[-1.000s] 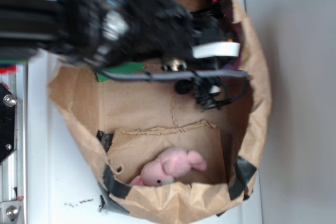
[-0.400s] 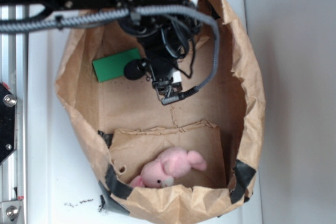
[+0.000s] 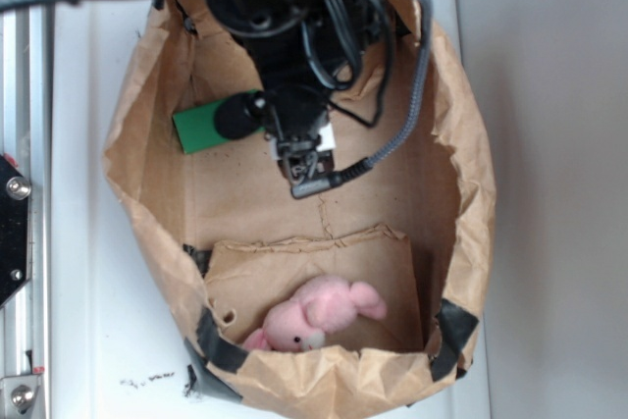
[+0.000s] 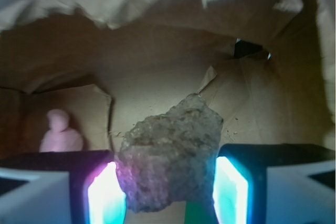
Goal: Grab the rock.
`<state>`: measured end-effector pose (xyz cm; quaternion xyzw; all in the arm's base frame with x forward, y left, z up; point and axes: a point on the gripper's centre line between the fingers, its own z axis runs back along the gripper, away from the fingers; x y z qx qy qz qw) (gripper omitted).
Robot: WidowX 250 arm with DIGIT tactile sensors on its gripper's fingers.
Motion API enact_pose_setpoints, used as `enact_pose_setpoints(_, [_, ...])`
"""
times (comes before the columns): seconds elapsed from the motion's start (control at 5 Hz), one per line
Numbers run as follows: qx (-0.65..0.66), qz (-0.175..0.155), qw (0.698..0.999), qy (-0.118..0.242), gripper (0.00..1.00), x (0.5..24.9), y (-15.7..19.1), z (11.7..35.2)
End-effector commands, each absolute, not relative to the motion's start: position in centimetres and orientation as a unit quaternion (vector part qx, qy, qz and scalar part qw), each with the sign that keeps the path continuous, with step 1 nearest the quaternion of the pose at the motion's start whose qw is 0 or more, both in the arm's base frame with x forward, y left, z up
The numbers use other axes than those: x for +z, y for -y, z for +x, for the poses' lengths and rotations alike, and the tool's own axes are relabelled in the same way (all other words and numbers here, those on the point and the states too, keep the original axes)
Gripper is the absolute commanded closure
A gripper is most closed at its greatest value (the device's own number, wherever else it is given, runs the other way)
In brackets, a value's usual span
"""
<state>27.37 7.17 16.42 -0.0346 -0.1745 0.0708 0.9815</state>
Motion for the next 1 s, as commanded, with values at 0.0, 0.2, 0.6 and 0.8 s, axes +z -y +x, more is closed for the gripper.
enact_pose_setpoints(0.0, [0.044,-0.028,0.981,0.189,1.00,22.2,-5.5,27.2])
enact_pose_setpoints(0.2, [0.039,-0.029,0.981,0.189,1.00,23.1,-4.6,26.9])
enact_pose_setpoints(0.6, [0.021,0.007,0.981,0.195,1.00,21.3,-2.2,27.0])
enact_pose_setpoints(0.8, [0.012,0.026,0.979,0.203,1.00,20.6,-1.1,26.4])
